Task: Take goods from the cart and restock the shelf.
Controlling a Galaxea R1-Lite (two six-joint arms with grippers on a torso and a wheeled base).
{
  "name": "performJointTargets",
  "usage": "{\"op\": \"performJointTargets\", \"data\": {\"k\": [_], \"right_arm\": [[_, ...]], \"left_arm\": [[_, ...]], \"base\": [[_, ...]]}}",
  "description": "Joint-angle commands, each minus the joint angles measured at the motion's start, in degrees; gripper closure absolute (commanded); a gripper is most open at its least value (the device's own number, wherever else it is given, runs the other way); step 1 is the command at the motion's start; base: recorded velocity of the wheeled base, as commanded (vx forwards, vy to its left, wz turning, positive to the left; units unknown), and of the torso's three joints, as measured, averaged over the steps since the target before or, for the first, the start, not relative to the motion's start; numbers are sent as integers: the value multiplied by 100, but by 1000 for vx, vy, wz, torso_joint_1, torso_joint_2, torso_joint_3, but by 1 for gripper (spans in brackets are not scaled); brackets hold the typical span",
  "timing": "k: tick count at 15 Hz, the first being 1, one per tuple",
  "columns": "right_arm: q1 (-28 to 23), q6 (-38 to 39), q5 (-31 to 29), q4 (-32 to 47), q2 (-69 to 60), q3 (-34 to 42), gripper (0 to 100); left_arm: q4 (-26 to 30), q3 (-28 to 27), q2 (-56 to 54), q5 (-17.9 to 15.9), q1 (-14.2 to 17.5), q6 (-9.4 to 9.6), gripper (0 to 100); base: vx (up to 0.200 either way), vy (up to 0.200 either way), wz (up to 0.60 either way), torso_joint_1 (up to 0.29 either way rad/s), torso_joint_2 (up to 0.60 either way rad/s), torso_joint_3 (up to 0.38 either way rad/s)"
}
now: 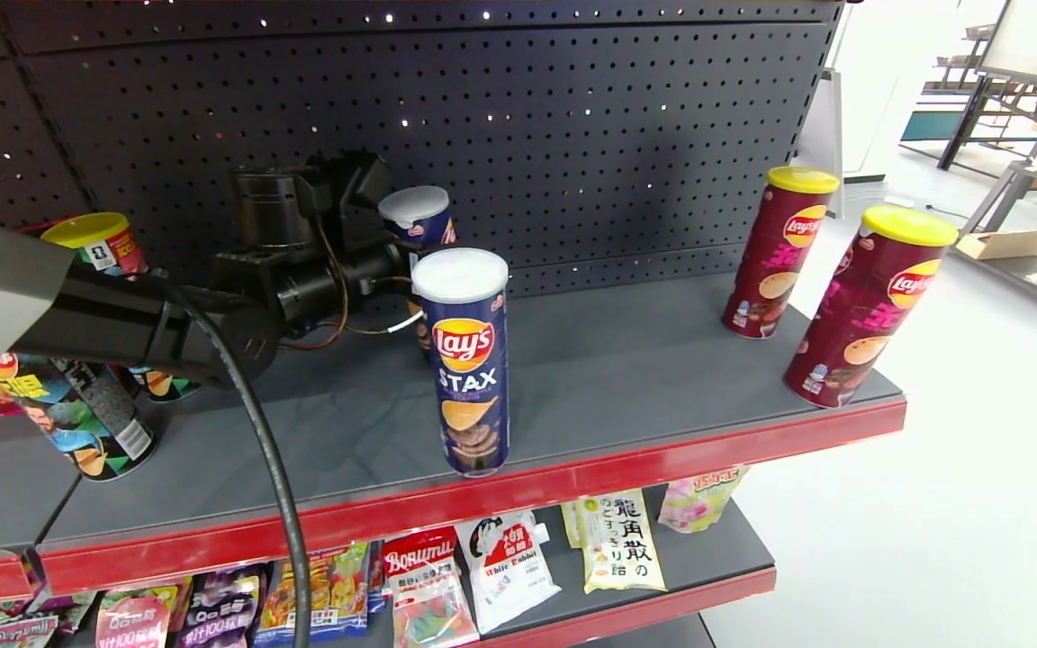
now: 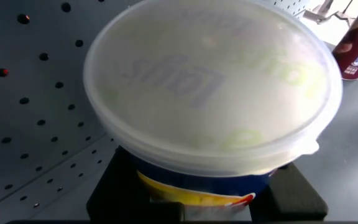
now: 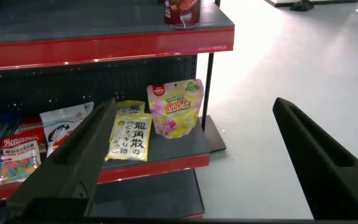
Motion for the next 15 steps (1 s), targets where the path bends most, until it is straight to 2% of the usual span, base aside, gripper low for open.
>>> {"op": "performJointTargets", "data": {"k": [1, 4, 5, 13, 15], "right_arm": [[1, -4, 6, 0, -2, 1, 0], [1, -4, 6, 0, -2, 1, 0], [1, -4, -3, 0, -2, 1, 0], [1, -4, -3, 0, -2, 1, 0], [1, -4, -3, 0, -2, 1, 0]], "left_arm": [[-7, 3, 19, 1, -10, 1, 100], [-24, -5, 37, -8, -18, 1, 100], [-24, 3, 46, -8, -36, 1, 0], [-24, 30, -7, -8, -36, 1, 0], [-24, 311, -200, -17, -18, 10, 0]], "base": [[0, 0, 0, 0, 0, 0], [0, 0, 0, 0, 0, 0], [0, 0, 0, 0, 0, 0], [0, 0, 0, 0, 0, 0], [0, 0, 0, 0, 0, 0]]}}
